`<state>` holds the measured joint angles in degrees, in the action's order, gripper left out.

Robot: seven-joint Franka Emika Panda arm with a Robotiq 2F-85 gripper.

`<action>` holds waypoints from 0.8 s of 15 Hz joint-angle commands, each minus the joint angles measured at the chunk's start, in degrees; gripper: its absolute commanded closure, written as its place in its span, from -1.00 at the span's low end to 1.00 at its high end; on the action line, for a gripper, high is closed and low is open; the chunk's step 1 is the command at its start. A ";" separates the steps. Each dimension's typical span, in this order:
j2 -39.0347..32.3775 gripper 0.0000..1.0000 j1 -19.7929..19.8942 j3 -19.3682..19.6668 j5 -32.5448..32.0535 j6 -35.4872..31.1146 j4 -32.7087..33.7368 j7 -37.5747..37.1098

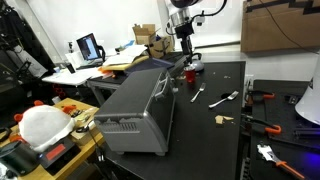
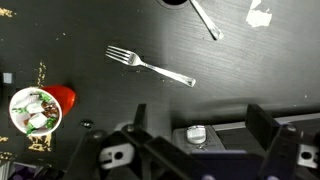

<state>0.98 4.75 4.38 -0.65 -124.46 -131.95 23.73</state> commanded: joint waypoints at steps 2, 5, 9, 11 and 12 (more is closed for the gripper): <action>0.53 -1.00 -0.13 0.21 2.80 5.19 2.61 1.48; 0.50 -1.00 -0.10 0.23 2.88 6.29 3.56 0.81; 2.00 -1.00 -0.15 0.14 2.39 7.24 3.78 -0.42; 1.92 -1.00 -0.12 0.20 2.49 7.03 4.34 -0.63; 1.99 -1.00 -0.14 0.21 2.48 6.78 4.49 -0.76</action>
<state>1.39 4.73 4.39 1.17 -119.83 -128.25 23.55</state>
